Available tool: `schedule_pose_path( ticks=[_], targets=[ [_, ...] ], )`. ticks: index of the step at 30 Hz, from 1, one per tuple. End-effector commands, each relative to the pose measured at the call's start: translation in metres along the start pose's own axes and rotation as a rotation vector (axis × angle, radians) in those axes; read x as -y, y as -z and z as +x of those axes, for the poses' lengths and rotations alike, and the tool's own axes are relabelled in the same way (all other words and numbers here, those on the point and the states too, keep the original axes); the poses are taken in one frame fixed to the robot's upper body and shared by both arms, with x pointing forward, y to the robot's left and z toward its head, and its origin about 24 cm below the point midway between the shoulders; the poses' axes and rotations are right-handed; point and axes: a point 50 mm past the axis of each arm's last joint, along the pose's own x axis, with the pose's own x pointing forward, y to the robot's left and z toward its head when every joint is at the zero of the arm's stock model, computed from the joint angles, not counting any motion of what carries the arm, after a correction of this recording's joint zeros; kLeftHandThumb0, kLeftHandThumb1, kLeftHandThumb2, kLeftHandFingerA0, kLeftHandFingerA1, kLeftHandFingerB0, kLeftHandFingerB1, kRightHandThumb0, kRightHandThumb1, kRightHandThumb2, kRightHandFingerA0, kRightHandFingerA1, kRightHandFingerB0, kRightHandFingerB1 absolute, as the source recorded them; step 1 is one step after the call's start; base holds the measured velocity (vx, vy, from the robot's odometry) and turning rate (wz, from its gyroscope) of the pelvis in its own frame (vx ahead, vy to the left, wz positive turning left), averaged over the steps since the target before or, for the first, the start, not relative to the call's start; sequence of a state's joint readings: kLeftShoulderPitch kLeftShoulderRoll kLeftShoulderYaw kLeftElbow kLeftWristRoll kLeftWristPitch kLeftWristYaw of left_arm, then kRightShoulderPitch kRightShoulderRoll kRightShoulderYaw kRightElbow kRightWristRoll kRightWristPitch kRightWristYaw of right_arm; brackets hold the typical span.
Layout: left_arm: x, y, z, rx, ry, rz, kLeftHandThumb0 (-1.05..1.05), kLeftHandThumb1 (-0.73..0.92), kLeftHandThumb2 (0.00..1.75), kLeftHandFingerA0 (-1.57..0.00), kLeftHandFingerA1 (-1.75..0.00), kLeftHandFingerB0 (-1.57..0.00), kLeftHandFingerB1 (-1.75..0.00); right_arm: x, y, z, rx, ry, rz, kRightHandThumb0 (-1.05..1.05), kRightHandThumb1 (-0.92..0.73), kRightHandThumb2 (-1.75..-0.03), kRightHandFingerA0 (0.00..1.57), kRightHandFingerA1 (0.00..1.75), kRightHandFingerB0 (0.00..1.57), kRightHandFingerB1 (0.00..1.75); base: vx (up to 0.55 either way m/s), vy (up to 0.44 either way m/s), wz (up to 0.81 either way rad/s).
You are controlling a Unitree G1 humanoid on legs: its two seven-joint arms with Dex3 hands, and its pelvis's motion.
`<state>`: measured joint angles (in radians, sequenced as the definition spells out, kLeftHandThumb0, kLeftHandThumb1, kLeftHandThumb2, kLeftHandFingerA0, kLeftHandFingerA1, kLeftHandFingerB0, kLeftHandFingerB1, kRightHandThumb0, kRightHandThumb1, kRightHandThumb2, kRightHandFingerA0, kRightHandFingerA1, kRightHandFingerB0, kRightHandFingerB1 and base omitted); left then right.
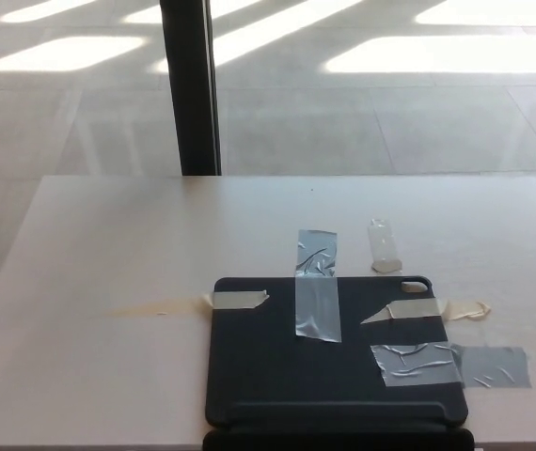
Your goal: The robot uses its right hand to open a folded tablet cover kept in the middle of the desk
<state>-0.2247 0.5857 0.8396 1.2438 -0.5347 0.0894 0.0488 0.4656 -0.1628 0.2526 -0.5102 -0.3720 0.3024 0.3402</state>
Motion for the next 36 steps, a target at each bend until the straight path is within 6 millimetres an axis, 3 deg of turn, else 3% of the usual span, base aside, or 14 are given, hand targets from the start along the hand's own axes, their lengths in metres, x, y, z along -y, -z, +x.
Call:
schedule_pose_path(
  ticks=[1, 4, 5, 6, 7, 8, 9, 12, 18, 24, 26, 30, 31, 36],
  targets=[
    [-0.002, -0.009, 0.0, 0.029, -0.004, -0.012, -0.59, 0.32, 0.84, -0.62, -0.82, -0.59, -0.74, 0.007, -0.003, -0.007, -0.04, -0.048, 0.281, -0.71, -0.76, -0.63, 0.5, 0.44, 0.37, 0.35, 0.0, 0.0, 0.0],
    [-0.006, -0.007, 0.0, 0.024, -0.014, -0.011, -0.58, 0.32, 0.84, -0.62, -0.82, -0.61, -0.75, 0.025, -0.02, -0.01, 0.029, 0.003, 0.298, -0.71, -0.77, -0.63, 0.5, 0.43, 0.38, 0.35, 0.0, 0.0, 0.0],
    [-0.007, -0.006, 0.0, 0.023, -0.015, -0.009, -0.6, 0.32, 0.84, -0.62, -0.82, -0.61, -0.75, 0.029, -0.023, -0.011, 0.048, 0.005, 0.31, -0.67, -0.78, -0.64, 0.7, 1.43, 0.39, 0.36, 0.0, 0.0, 0.0],
    [-0.008, -0.005, 0.0, 0.021, -0.014, -0.007, -0.6, 0.32, 0.84, -0.62, -0.82, -0.61, -0.75, 0.035, -0.027, -0.012, 0.08, 0.01, 0.325, -0.67, -0.78, -0.64, 0.7, 1.43, 0.39, 0.36, 0.0, 0.0, 0.0],
    [-0.008, -0.005, 0.0, 0.022, -0.015, -0.004, -0.52, 0.45, 0.61, -0.64, -0.86, -0.66, -0.76, 0.054, -0.041, -0.015, 0.138, 0.088, 0.319, -0.67, -0.78, -0.63, 0.48, 0.61, 0.41, 0.34, 0.0, 0.0, 0.0],
    [-0.01, -0.004, 0.0, 0.019, -0.022, -0.002, -0.52, 0.45, 0.61, -0.68, -0.89, -0.67, -0.76, 0.065, -0.047, -0.017, 0.182, 0.131, 0.335, -0.67, -0.6, -0.97, 0.42, 0.59, 0.35, 0.5, 0.0, 0.0, 0.0],
    [-0.011, -0.004, 0.0, 0.018, -0.025, -0.003, -0.52, 0.44, 0.61, -0.69, -0.89, -0.65, -0.76, 0.077, -0.052, -0.02, 0.208, 0.165, 0.317, -0.69, -0.76, -0.63, 0.46, 0.41, 0.4, 0.34, 0.0, 0.0, 0.0],
    [-0.015, -0.003, -0.001, 0.017, -0.035, 0.013, -0.52, 0.46, 0.61, -0.69, -0.88, -0.64, -0.74, 0.135, -0.069, -0.039, 0.325, 0.338, 0.266, -0.7, -0.62, -0.99, 0.4, 0.57, 0.24, 0.46, 0.0, 0.0, 0.0],
    [-0.022, 0.0, -0.001, 0.007, -0.055, -0.003, -0.55, 0.3, 0.84, -0.69, -0.85, -0.66, -0.78, 0.208, -0.056, -0.077, 0.324, 0.634, 0.305, -0.75, -0.74, -0.63, 0.55, 0.43, 0.45, 0.35, 0.0, 0.0, 0.0],
    [-0.026, 0.008, -0.002, -0.015, -0.049, 0.007, -0.51, 0.44, 0.62, -0.67, -0.89, -0.63, -0.75, 0.253, -0.006, -0.113, 0.259, 0.945, 0.422, -0.77, -0.53, -0.94, 0.57, 0.59, 0.47, 0.52, 0.0, 0.0, 0.0],
    [-0.028, 0.011, -0.002, -0.018, -0.044, 0.012, -0.57, 0.31, 0.84, -0.69, -0.86, -0.59, -0.75, 0.266, 0.037, -0.134, 0.123, 1.125, 0.509, -0.81, -0.67, -0.61, 0.69, 0.47, 0.58, 0.39, 0.0, 0.0, 0.0],
    [-0.033, 0.016, -0.003, -0.02, -0.064, 0.007, -0.53, 0.45, 0.61, -0.65, -0.88, -0.63, -0.75, 0.26, 0.086, -0.154, 0.005, 1.289, 0.586, -0.77, -0.73, -0.62, 0.67, 0.52, 0.52, 0.44, 0.0, 0.0, 0.0],
    [-0.035, 0.015, -0.003, -0.018, -0.063, 0.017, -0.6, 0.32, 0.84, -0.69, -0.86, -0.61, -0.76, 0.252, 0.108, -0.159, 0.012, 1.368, 0.65, -0.84, -0.73, -0.62, 0.67, 0.61, 0.5, 0.51, 0.0, 0.0, 0.0],
    [-0.039, 0.012, -0.004, -0.011, -0.064, 0.03, -0.62, 0.33, 0.85, -0.69, -0.86, -0.58, -0.74, 0.231, 0.151, -0.17, -0.08, 1.508, 0.8, -0.91, -0.73, -0.62, 0.58, 0.67, 0.36, 0.55, 0.0, 0.0, 0.0]
  ],
)
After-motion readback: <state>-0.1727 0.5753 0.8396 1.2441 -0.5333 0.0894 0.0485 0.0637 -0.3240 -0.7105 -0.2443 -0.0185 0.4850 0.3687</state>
